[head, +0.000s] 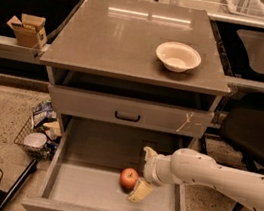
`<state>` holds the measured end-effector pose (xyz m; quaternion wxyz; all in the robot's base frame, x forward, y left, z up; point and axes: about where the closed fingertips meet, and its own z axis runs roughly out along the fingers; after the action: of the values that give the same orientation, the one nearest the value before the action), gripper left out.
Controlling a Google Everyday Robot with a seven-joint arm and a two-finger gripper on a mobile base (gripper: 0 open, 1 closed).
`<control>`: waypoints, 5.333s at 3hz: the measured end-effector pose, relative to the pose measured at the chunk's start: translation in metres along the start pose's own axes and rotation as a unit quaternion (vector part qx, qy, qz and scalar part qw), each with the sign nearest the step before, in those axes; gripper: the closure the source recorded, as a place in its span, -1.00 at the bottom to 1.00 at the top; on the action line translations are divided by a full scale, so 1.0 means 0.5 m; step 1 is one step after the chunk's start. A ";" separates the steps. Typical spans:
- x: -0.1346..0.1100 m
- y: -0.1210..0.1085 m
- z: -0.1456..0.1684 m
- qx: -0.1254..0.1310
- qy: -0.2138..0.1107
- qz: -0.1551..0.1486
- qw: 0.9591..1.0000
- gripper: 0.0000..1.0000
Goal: Pick apple from middle drawer and place on counter
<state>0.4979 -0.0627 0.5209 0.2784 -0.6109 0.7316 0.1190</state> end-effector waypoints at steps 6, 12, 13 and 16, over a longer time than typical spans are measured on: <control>0.041 -0.027 0.306 -0.066 -0.122 0.013 0.990 0.56; -0.688 -0.385 -0.406 -0.040 -0.030 -0.237 0.970 1.00; -0.730 -0.463 -0.383 -0.024 -0.059 -0.200 0.978 1.00; -0.728 -0.659 -0.137 0.031 -0.016 -0.111 0.993 1.00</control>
Offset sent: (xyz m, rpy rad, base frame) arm 0.0225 0.0068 -0.1368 0.0173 0.1013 0.0614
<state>0.8322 0.1290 0.8329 0.3208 -0.6774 0.6578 0.0741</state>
